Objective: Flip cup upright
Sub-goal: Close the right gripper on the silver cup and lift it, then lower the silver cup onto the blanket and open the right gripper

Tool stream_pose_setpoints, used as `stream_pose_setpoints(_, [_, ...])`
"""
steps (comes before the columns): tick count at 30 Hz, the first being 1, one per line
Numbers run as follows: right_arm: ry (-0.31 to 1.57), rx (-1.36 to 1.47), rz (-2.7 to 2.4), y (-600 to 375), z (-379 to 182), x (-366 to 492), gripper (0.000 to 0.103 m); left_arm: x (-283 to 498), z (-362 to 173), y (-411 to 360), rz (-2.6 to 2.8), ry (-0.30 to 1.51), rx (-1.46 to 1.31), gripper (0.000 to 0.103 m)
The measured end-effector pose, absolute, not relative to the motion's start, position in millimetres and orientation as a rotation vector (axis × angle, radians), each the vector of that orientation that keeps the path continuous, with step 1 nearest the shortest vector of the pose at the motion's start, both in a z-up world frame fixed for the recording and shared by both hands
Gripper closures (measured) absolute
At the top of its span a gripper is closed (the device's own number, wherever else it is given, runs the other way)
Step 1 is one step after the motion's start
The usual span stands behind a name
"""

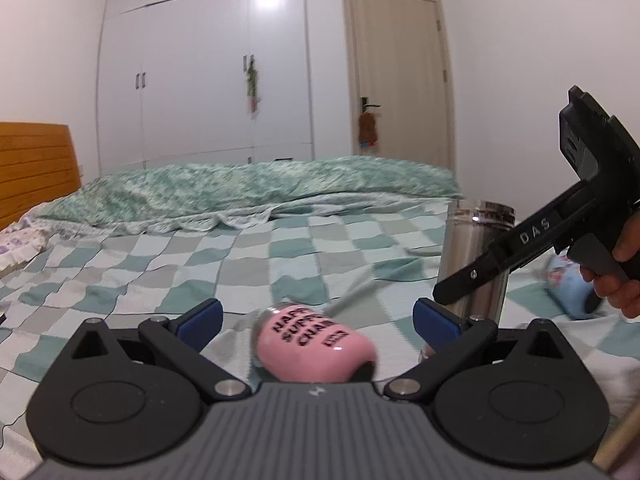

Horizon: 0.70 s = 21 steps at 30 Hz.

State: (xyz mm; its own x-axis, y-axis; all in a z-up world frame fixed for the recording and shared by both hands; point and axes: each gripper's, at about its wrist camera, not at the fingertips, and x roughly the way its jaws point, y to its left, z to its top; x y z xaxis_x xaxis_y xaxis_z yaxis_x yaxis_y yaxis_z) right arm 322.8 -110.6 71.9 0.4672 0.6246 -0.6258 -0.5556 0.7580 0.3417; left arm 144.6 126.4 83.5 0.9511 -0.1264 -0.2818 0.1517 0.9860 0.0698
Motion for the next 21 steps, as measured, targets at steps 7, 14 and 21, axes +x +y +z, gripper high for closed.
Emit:
stream_pose_setpoints(7, [0.783,0.142,0.658,-143,94,249,0.041,104,89,115,-0.219,0.279,0.099,0.000])
stream_pose_setpoints(14, [0.826,0.153,0.599,-157,86,181,0.041,66,81,104,-0.312,0.290,0.115,0.000])
stream_pose_setpoints(21, [0.936,0.155,0.532,-155,63,165,0.041,57,61,103,-0.370,0.362,0.147,0.000])
